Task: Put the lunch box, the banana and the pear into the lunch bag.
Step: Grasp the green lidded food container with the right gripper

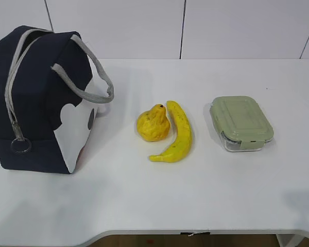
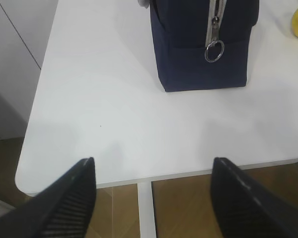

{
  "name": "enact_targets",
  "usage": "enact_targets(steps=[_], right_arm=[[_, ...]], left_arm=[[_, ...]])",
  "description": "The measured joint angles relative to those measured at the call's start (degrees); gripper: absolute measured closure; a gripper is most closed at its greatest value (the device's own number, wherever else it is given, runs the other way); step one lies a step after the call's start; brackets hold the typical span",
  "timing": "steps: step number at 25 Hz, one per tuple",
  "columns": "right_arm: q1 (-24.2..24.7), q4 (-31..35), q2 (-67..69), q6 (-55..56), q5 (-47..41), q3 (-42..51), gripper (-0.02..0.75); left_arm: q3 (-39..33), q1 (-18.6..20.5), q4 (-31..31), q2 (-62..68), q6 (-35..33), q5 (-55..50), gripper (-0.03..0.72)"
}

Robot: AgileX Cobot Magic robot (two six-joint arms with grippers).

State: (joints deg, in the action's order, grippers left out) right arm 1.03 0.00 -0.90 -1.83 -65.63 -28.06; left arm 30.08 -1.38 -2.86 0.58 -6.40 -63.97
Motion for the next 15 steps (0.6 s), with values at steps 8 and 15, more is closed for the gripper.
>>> enact_targets(steps=[8,15], right_arm=[[0.00,0.00,0.00,-0.10,0.00,0.00,0.160],[0.00,0.00,0.00,-0.10,0.00,0.00,0.160]], left_arm=[[0.00,0.00,0.00,0.00,0.00,0.00,0.154],[0.00,0.00,0.00,0.00,0.00,0.00,0.181]])
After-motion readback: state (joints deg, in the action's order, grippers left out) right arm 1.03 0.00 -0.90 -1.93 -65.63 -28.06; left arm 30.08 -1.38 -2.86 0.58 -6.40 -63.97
